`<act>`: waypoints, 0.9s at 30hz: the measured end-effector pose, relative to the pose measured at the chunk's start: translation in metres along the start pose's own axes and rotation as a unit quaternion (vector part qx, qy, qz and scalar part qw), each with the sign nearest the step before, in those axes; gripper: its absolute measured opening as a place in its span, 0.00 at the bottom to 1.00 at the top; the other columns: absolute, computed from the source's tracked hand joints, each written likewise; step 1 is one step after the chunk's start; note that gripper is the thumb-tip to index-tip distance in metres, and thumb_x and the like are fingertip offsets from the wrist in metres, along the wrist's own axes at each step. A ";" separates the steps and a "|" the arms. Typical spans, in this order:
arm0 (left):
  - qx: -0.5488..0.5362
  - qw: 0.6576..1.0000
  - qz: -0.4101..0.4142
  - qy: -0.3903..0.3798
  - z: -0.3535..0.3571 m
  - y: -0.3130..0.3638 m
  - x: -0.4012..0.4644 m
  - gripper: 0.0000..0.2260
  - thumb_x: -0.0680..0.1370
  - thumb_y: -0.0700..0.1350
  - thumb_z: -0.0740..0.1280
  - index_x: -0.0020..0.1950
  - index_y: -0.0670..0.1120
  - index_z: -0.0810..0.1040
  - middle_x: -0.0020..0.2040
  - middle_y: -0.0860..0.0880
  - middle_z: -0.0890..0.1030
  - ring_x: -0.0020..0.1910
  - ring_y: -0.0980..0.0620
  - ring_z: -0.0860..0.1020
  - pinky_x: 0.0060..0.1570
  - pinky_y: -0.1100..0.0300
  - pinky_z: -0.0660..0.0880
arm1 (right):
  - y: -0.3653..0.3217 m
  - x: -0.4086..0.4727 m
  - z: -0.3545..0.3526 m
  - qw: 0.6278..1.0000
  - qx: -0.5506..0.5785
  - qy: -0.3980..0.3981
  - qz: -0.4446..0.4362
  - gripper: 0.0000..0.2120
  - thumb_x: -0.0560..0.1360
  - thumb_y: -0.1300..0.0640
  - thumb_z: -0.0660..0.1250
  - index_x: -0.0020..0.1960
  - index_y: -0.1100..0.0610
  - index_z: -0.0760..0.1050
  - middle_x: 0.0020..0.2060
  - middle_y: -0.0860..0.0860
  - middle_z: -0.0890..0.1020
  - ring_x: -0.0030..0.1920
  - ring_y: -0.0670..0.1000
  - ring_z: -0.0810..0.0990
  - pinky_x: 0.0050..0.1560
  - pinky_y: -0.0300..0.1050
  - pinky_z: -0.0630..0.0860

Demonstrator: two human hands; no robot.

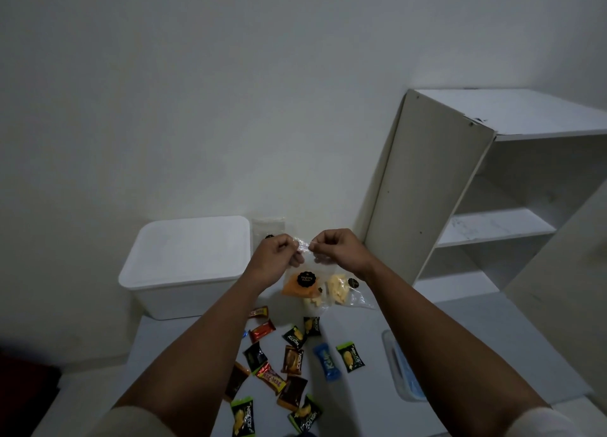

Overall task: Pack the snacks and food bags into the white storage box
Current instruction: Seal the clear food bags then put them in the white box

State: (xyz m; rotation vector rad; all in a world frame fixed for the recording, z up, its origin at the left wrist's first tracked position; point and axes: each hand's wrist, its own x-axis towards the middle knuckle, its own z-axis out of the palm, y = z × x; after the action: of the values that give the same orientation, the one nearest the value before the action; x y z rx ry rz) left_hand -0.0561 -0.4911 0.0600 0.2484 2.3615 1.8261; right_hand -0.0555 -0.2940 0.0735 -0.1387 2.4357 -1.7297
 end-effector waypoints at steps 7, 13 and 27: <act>0.030 0.999 0.014 -0.005 0.001 0.003 0.000 0.11 0.84 0.41 0.62 0.47 0.40 0.81 0.40 0.45 0.86 0.37 0.55 0.81 0.42 0.63 0.78 | -0.008 0.002 0.002 0.999 -0.034 -0.031 -0.004 0.05 0.79 0.58 0.71 0.46 0.58 0.82 0.38 0.53 0.85 0.40 0.48 0.84 0.48 0.48 0.81; 0.037 0.999 0.022 0.006 -0.001 0.005 0.000 0.11 0.84 0.41 0.61 0.45 0.40 0.79 0.38 0.47 0.83 0.43 0.46 0.84 0.50 0.54 0.80 | -0.009 0.001 0.008 0.998 -0.038 -0.033 -0.024 0.06 0.80 0.57 0.71 0.44 0.56 0.81 0.37 0.51 0.84 0.38 0.47 0.83 0.46 0.45 0.80; 0.015 1.000 0.015 0.018 -0.006 -0.001 -0.003 0.12 0.84 0.40 0.60 0.44 0.37 0.76 0.38 0.44 0.81 0.36 0.55 0.78 0.41 0.63 0.76 | -0.001 0.001 0.007 0.999 0.034 -0.013 -0.010 0.05 0.77 0.59 0.74 0.42 0.57 0.83 0.37 0.54 0.84 0.39 0.49 0.83 0.51 0.51 0.83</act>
State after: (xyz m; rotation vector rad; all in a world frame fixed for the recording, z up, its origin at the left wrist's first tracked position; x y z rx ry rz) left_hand -0.0543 -0.4976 0.0609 0.2582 2.4224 1.8252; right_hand -0.0549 -0.3014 0.0722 -0.1762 2.3627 -1.8038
